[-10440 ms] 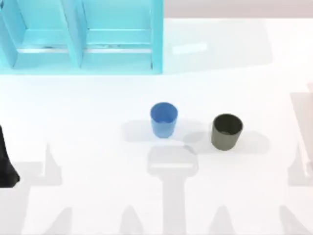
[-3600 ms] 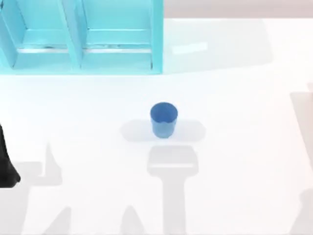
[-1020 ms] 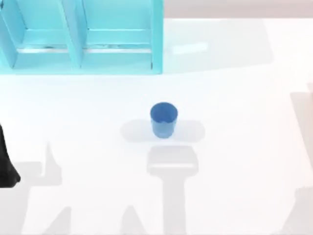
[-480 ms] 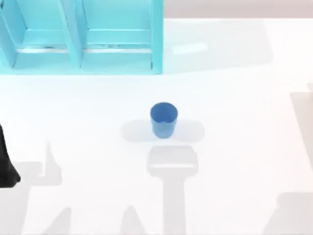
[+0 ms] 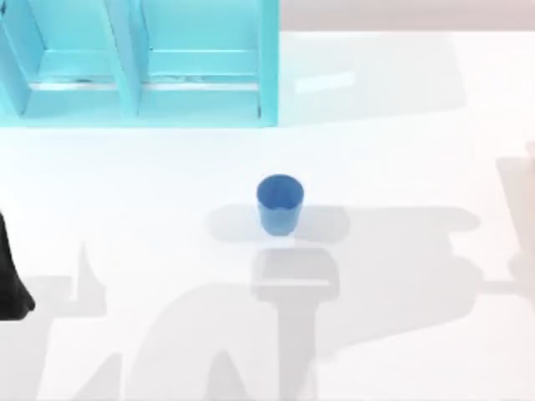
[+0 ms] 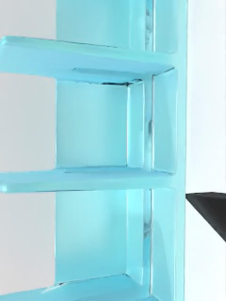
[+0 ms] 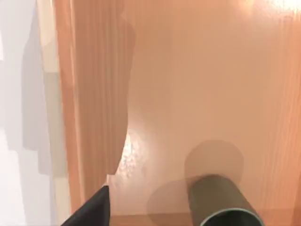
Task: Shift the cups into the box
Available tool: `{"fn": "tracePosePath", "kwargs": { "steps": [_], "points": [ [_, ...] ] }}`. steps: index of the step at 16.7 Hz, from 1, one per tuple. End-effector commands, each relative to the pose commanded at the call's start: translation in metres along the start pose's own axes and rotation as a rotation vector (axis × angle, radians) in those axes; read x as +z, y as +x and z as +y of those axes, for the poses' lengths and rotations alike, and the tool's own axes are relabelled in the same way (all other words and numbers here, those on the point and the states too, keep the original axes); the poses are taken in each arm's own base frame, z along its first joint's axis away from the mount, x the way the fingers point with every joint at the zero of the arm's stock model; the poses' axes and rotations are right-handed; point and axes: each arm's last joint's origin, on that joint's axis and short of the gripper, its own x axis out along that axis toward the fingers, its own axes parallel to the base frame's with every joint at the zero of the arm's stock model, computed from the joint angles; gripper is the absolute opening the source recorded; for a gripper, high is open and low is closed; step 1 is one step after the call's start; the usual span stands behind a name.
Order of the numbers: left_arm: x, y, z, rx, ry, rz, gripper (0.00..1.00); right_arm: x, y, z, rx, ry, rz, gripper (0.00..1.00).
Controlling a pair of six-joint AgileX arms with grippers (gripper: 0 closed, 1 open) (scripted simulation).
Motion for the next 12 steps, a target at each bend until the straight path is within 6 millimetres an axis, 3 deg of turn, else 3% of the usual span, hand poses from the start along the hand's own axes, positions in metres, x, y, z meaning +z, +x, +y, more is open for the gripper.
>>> {"fn": "tracePosePath", "kwargs": {
  "steps": [2, 5, 7, 9, 12],
  "points": [
    [0.000, 0.000, 0.000, 0.000, 0.000, 0.000, 1.00, 0.043, 0.007, 0.063, -0.005, -0.008, -0.003, 1.00],
    [0.000, 0.000, 0.000, 0.000, 0.000, 0.000, 1.00, 0.076, 0.022, 0.193, -0.010, -0.019, -0.014, 1.00],
    [0.000, 0.000, 0.000, 0.000, 0.000, 0.000, 1.00, 0.074, 0.033, 0.278, -0.009, -0.019, -0.029, 1.00],
    [0.000, 0.000, 0.000, 0.000, 0.000, 0.000, 1.00, 0.059, 0.042, 0.348, 0.004, -0.014, -0.056, 1.00],
    [0.000, 0.000, 0.000, 0.000, 0.000, 0.000, 1.00, 0.033, 0.050, 0.418, 0.039, 0.001, -0.101, 1.00]
  ]
}}
